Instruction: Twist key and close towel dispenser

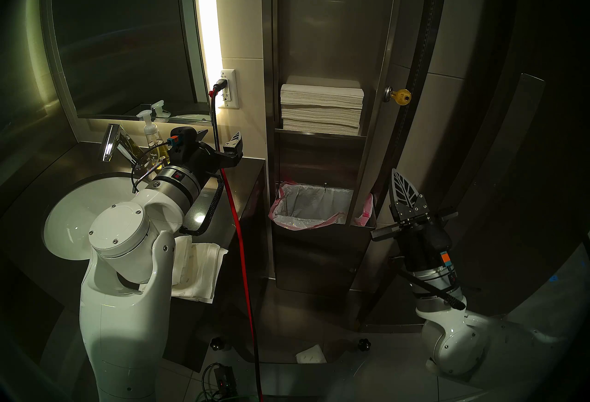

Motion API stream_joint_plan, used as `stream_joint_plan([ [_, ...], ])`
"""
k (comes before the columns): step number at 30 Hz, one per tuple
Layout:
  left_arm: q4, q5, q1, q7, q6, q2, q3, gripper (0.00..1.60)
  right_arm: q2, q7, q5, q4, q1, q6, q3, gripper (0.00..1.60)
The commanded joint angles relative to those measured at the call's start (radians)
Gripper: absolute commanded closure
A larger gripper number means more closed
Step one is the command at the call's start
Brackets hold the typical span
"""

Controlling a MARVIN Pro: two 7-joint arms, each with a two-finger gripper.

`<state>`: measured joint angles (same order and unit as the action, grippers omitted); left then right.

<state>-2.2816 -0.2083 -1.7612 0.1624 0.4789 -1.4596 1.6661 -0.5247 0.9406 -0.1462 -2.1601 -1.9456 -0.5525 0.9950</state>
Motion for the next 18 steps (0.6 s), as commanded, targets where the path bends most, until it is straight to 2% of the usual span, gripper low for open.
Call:
stream_joint_plan([
  [1,-0.009,0.000,0.005,-0.001,-0.001,0.000,0.000,0.00,0.041,-0.122,0.090,-0.012,0.104,-0.010,-0.013,1.60],
  [3,-0.009,0.000,0.005,-0.001,-0.001,0.000,0.000,0.00,0.050,-0.166,0.153,-0.020,0.131,-0.017,-0.001,1.60],
  [4,-0.009,0.000,0.005,-0.001,-0.001,0.000,0.000,0.00,0.050,-0.166,0.153,-0.020,0.131,-0.017,-0.001,1.60],
  [6,-0.009,0.000,0.005,0.000,-0.001,0.000,0.000,0.00,0.060,-0.242,0.227,-0.021,0.169,-0.028,0.007,1.60],
  [7,-0.009,0.000,0.005,0.000,-0.001,0.000,0.000,0.00,0.060,-0.242,0.227,-0.021,0.169,-0.028,0.007,1.60],
  [18,-0.009,0.000,0.005,0.000,-0.002,0.000,0.000,0.00,0.048,-0.341,0.503,-0.066,0.264,0.008,0.056,1.60],
])
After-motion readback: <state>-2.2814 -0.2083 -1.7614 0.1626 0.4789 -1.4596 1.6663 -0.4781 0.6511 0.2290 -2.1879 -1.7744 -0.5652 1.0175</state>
